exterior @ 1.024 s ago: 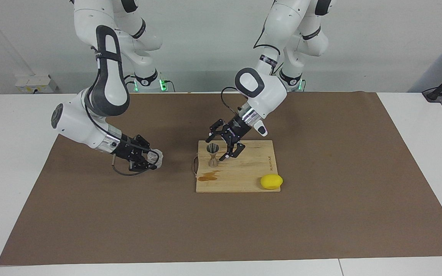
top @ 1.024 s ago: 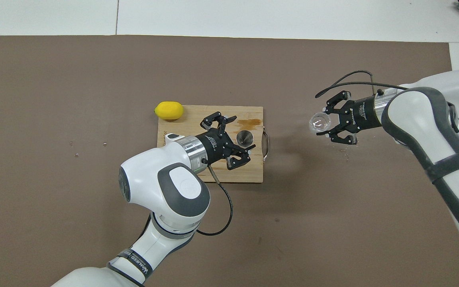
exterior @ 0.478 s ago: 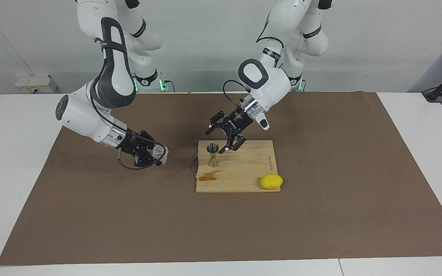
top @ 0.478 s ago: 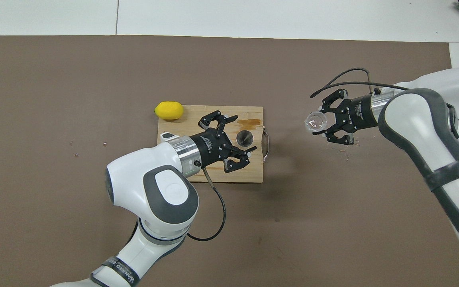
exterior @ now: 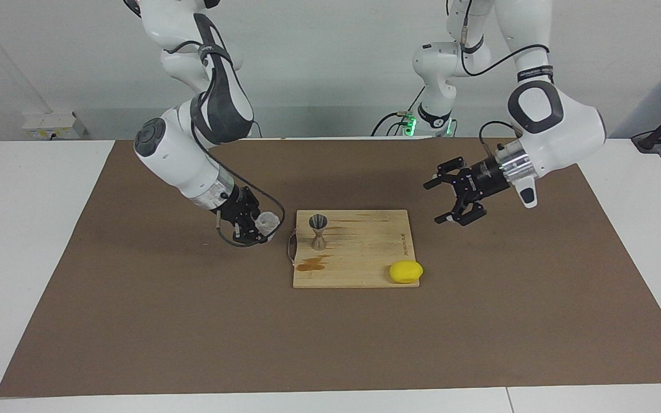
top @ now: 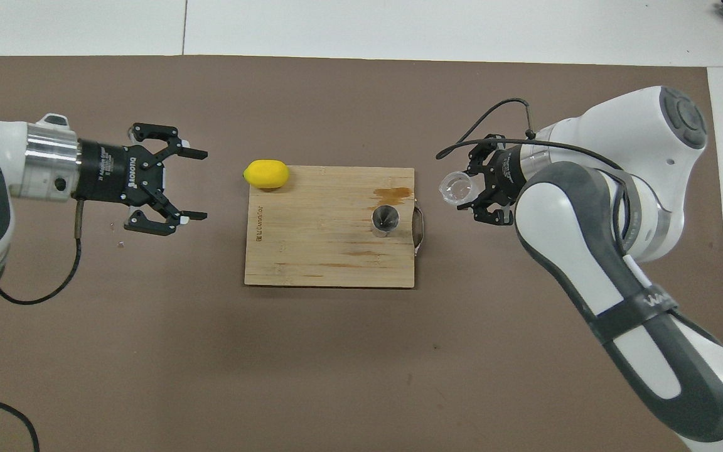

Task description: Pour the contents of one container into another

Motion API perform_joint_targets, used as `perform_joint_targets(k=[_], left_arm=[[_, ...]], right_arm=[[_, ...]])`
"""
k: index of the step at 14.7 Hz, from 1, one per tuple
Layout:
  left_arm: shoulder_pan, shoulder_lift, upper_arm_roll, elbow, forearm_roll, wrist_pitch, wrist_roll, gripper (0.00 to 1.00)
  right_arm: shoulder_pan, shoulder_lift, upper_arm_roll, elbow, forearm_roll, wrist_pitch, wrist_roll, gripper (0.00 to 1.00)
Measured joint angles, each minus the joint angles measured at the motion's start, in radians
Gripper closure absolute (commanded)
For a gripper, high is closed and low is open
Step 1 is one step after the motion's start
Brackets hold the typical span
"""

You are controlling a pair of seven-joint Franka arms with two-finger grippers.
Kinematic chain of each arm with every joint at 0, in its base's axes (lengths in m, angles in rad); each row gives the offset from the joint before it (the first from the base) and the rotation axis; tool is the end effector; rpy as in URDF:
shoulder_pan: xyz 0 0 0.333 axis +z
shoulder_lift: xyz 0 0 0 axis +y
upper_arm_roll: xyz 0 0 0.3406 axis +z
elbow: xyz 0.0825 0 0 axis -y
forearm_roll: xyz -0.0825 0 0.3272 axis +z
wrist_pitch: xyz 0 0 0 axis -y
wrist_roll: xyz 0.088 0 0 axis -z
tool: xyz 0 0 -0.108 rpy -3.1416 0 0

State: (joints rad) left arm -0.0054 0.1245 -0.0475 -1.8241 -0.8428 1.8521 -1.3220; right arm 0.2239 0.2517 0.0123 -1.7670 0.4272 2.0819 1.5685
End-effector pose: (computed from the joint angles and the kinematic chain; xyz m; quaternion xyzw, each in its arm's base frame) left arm 0.5419 -0.0867 0.5258 0.6546 0.6462 -0.2815 0.2731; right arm 0.5708 0.1585 0.4770 -0.7071 0.6805 0.1297 0.1416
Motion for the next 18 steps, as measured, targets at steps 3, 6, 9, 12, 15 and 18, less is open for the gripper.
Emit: perform_joint_targets(k=[3, 6, 9, 12, 15, 18], left_arm=[[0.058, 0.053, -0.001, 0.128, 0.143, -0.101, 0.072, 0.0], [0.08, 0.124, -0.002, 0.284, 0.281, -0.218, 0.14, 0.0], [0.081, 0.163, -0.012, 0.378, 0.423, -0.262, 0.219, 0.0], [0.08, 0.163, -0.044, 0.405, 0.545, -0.267, 0.361, 0.0], [0.074, 0.13, -0.067, 0.407, 0.637, -0.275, 0.623, 0.0], [0.076, 0.057, -0.067, 0.337, 0.682, -0.266, 0.918, 0.0]], right_arm=[[0.055, 0.022, 0.0, 0.043, -0.055, 0.002, 0.089, 0.82], [0.096, 0.04, 0.001, 0.07, -0.142, 0.007, 0.132, 0.82], [0.132, 0.047, 0.001, 0.074, -0.184, 0.009, 0.159, 0.82], [0.163, 0.057, 0.001, 0.075, -0.252, 0.01, 0.175, 0.82], [0.175, 0.058, 0.002, 0.082, -0.305, 0.01, 0.176, 0.82], [0.194, 0.058, 0.002, 0.087, -0.35, 0.01, 0.178, 0.82]])
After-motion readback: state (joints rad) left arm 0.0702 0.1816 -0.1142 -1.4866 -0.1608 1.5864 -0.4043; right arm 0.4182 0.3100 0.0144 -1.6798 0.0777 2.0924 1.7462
